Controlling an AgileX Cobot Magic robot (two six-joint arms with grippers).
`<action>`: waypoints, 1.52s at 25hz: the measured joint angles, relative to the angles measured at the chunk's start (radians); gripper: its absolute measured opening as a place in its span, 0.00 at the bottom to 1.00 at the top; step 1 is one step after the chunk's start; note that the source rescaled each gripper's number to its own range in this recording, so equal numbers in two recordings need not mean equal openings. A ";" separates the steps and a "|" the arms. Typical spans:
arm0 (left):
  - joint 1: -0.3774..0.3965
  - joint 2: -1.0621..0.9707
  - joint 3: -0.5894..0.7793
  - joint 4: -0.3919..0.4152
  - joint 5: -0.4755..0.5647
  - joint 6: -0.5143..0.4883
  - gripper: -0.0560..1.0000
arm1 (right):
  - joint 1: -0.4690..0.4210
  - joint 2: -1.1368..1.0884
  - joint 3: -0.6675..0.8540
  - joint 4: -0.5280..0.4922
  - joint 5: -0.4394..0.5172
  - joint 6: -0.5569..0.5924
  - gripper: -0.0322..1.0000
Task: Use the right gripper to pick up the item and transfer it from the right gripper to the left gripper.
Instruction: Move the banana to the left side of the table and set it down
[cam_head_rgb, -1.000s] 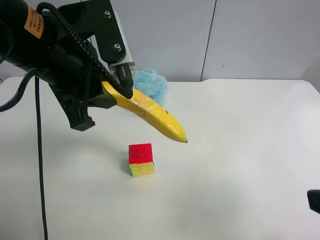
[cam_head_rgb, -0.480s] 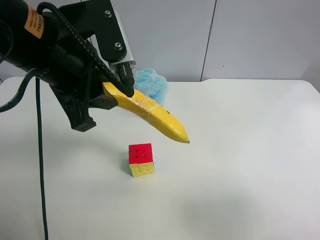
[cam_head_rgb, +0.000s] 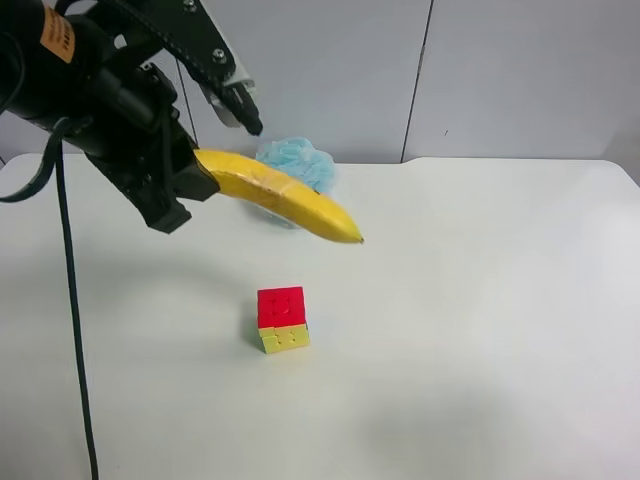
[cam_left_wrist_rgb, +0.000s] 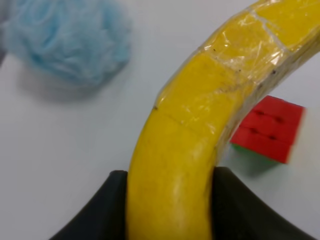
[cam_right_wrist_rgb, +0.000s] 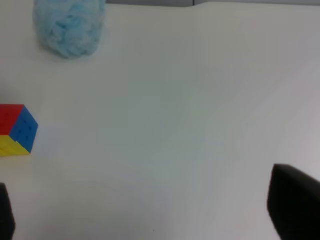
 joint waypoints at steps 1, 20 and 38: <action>0.000 0.000 0.000 0.000 0.000 0.000 0.06 | 0.000 0.000 0.000 0.000 0.000 0.000 1.00; 0.545 0.272 0.036 -0.325 -0.102 0.162 0.06 | 0.000 0.000 0.000 0.000 0.000 0.000 1.00; 0.583 0.481 0.165 -0.449 -0.310 0.270 0.06 | 0.000 0.000 0.000 0.000 0.000 0.000 1.00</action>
